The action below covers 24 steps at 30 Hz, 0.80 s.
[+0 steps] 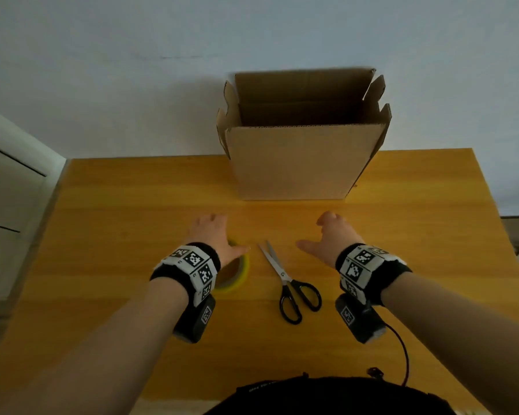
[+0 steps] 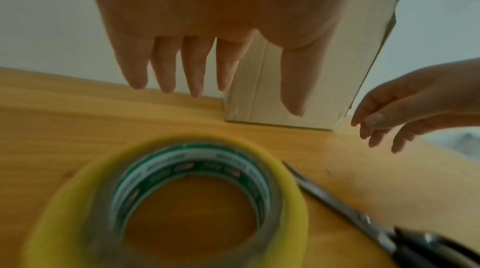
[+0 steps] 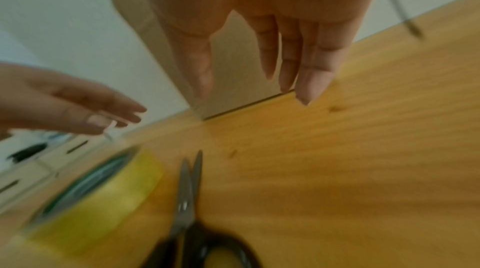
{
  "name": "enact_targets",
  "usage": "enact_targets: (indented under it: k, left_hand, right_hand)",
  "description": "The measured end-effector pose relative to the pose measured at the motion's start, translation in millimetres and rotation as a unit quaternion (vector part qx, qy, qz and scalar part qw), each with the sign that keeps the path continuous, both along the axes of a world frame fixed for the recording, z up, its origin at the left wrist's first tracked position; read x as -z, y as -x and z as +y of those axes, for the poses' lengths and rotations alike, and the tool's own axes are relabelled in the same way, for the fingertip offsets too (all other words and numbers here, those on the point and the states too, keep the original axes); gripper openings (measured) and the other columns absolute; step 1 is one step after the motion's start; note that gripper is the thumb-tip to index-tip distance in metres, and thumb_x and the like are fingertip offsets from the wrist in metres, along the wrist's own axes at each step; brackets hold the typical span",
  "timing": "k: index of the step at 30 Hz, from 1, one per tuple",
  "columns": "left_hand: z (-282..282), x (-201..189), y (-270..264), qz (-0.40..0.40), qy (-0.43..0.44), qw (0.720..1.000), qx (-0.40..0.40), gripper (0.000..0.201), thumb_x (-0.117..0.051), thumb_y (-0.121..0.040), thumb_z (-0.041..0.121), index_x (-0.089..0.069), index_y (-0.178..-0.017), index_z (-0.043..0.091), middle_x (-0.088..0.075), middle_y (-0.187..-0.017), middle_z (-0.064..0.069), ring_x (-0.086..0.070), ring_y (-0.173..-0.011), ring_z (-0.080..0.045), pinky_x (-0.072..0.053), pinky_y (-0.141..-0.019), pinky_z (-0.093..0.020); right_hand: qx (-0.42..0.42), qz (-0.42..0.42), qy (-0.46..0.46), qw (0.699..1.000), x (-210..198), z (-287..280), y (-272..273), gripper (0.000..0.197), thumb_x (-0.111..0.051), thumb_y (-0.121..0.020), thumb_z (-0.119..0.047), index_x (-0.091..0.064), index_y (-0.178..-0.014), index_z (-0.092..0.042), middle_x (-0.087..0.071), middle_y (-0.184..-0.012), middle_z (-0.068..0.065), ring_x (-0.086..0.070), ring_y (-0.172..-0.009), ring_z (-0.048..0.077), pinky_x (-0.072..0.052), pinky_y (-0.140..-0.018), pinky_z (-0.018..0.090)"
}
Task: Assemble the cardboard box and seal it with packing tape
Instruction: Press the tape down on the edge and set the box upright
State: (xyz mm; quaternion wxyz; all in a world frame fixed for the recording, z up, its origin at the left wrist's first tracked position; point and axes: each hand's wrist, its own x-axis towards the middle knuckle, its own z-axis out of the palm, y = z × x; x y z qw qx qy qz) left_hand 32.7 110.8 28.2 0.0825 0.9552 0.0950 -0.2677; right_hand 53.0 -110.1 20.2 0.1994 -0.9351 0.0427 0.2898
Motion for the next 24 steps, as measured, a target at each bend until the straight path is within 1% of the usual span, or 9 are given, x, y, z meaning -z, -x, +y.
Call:
enact_targets:
  k: [3,5,8,10,13,16,19,21,24]
  left_hand:
    - [7,12,19,0.008,-0.02,1.0,0.01,0.097,-0.058,-0.069,0.068,-0.018,-0.144,0.021,-0.019,-0.15,-0.01,-0.017,-0.137,-0.033,-0.029,-0.108,-0.049]
    - [9,20,28,0.012,-0.029,0.999,0.016,0.103,-0.059,-0.066,0.071,-0.011,-0.145,0.025,-0.01,-0.153,-0.008,-0.008,-0.14,-0.034,-0.026,-0.109,-0.051]
    - [11,28,38,0.022,-0.03,0.999,0.015,0.111,-0.062,-0.063,0.071,-0.003,-0.146,0.028,-0.003,-0.154,-0.008,-0.004,-0.141,-0.036,-0.026,-0.109,-0.053]
    - [12,31,41,0.023,-0.021,0.999,0.009,0.112,-0.065,-0.063,0.067,-0.001,-0.146,0.027,-0.003,-0.154,-0.009,-0.006,-0.14,-0.037,-0.027,-0.109,-0.053]
    - [15,35,46,0.016,-0.012,1.0,0.015,0.108,-0.065,-0.067,0.063,-0.003,-0.146,0.026,-0.006,-0.154,-0.009,-0.012,-0.139,-0.036,-0.03,-0.108,-0.05]
    - [16,37,49,0.006,-0.009,1.0,0.026,0.105,-0.065,-0.069,0.062,-0.005,-0.146,0.024,-0.006,-0.153,-0.011,-0.014,-0.139,-0.036,-0.028,-0.108,-0.047]
    - [18,38,49,0.004,-0.008,0.999,0.036,0.103,-0.065,-0.069,0.061,-0.007,-0.145,0.023,-0.006,-0.154,-0.011,-0.015,-0.138,-0.036,-0.033,-0.106,-0.046]
    - [22,38,49,0.003,-0.004,0.999,0.038,0.102,-0.065,-0.069,0.06,-0.008,-0.145,0.023,-0.005,-0.154,-0.01,-0.014,-0.139,-0.036,-0.036,-0.105,-0.046]
    - [31,39,51,0.001,0.002,1.0,0.029,0.103,-0.065,-0.069,0.061,-0.007,-0.145,0.023,-0.003,-0.154,-0.008,-0.011,-0.14,-0.035,-0.036,-0.105,-0.047]
  right_hand:
    - [-0.104,0.056,0.079,0.99,4,16,23,0.084,-0.059,-0.07,-0.069,-0.038,-0.13,-0.015,-0.046,-0.13,0.006,-0.05,-0.114,0.025,-0.051,-0.087,0.041]
    - [-0.158,0.063,0.12,0.978,9,24,38,0.093,-0.056,-0.064,-0.077,-0.036,-0.13,-0.015,-0.046,-0.128,0.005,-0.048,-0.114,0.025,-0.051,-0.084,0.04]
    - [-0.202,0.059,0.154,0.965,18,31,59,0.105,-0.054,-0.059,-0.082,-0.03,-0.135,-0.014,-0.041,-0.132,0.006,-0.043,-0.119,0.027,-0.05,-0.087,0.039]
    - [-0.2,0.053,0.165,0.964,21,35,67,0.103,-0.058,-0.059,-0.079,-0.029,-0.134,-0.015,-0.039,-0.131,0.007,-0.041,-0.119,0.027,-0.05,-0.087,0.038]
    - [-0.18,0.047,0.166,0.968,25,46,76,0.092,-0.065,-0.065,-0.069,-0.031,-0.131,-0.014,-0.039,-0.126,0.007,-0.041,-0.117,0.026,-0.051,-0.086,0.037]
    - [-0.144,0.043,0.158,0.976,27,54,78,0.084,-0.067,-0.07,-0.06,-0.032,-0.131,-0.014,-0.039,-0.127,0.008,-0.04,-0.118,0.027,-0.05,-0.088,0.038]
    - [-0.114,0.041,0.139,0.983,27,60,74,0.078,-0.067,-0.073,-0.054,-0.034,-0.13,-0.013,-0.039,-0.126,0.008,-0.04,-0.117,0.027,-0.049,-0.09,0.038]
    - [-0.11,0.039,0.124,0.985,26,66,71,0.074,-0.068,-0.075,-0.05,-0.036,-0.13,-0.012,-0.04,-0.126,0.008,-0.041,-0.116,0.027,-0.048,-0.089,0.038]
    - [-0.126,0.032,0.117,0.985,26,78,67,0.073,-0.068,-0.075,-0.047,-0.036,-0.13,-0.012,-0.04,-0.127,0.009,-0.04,-0.117,0.027,-0.047,-0.091,0.038]
